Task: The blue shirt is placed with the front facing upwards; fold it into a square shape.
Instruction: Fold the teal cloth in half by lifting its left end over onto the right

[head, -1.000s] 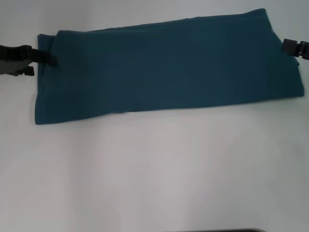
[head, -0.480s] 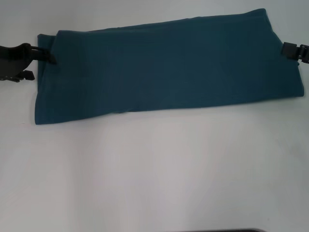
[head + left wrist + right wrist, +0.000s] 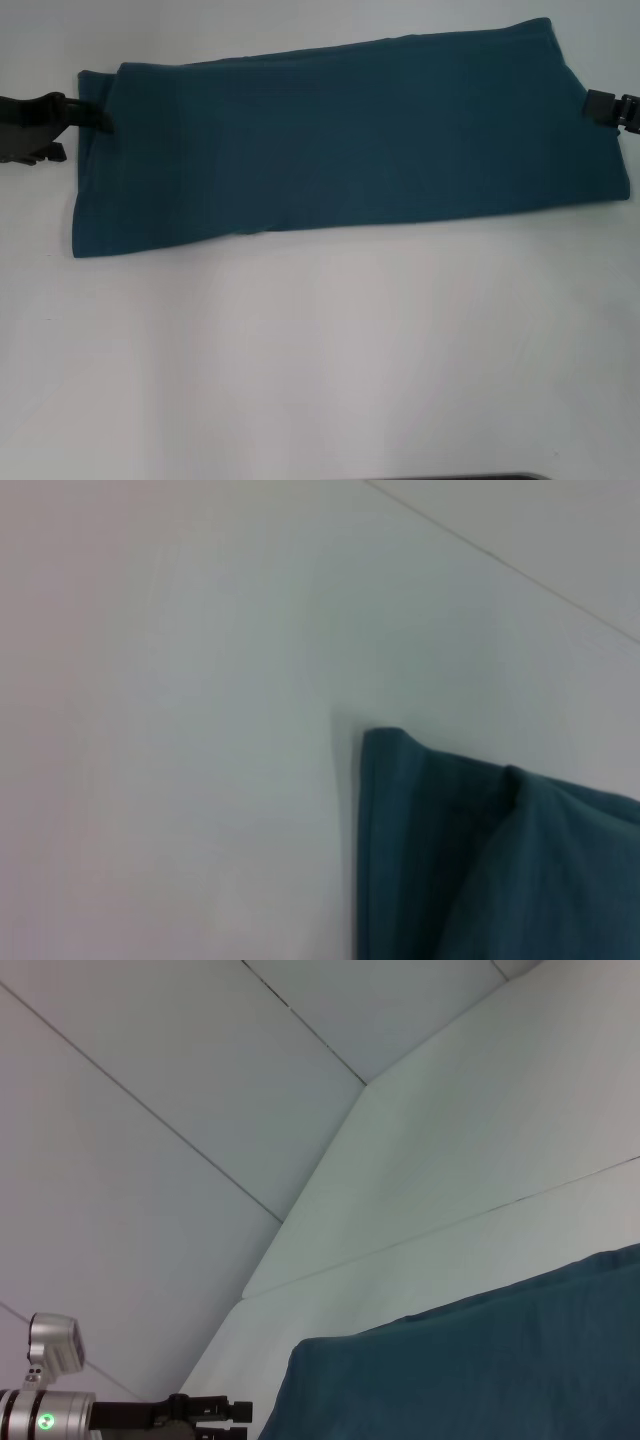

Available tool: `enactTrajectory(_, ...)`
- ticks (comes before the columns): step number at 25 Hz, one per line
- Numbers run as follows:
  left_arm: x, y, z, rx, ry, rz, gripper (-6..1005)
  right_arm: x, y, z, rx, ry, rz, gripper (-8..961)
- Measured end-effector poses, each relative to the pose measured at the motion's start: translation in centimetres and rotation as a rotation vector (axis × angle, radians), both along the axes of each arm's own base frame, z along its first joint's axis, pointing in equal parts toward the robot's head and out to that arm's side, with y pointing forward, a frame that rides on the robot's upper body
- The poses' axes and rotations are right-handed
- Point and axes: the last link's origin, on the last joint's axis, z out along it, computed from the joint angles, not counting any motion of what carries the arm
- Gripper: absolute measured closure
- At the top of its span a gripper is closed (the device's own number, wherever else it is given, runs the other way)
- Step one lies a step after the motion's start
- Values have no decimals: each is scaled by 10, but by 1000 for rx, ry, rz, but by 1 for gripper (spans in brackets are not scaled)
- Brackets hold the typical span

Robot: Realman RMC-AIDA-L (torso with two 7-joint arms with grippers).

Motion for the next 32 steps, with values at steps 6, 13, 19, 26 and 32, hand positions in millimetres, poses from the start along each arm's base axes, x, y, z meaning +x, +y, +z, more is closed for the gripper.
enactTrajectory(6,-2,0,-3,4,18,-2,175,1,0,0,3,4,-4,55)
enactTrajectory(13,0,0,-9,-13,19,-4,174,1,0,1,5,3,-6,55)
enactTrajectory(19,5,1,-14,-29,21,-15,175,2,0,2,6,2,-8,55)
enactTrajectory(26,12,2,-20,-54,25,-29,175,2,0,3,6,0,-7,55)
enactTrajectory(32,20,2,-17,-53,-5,-38,175,2,0,3,8,2,-6,56)
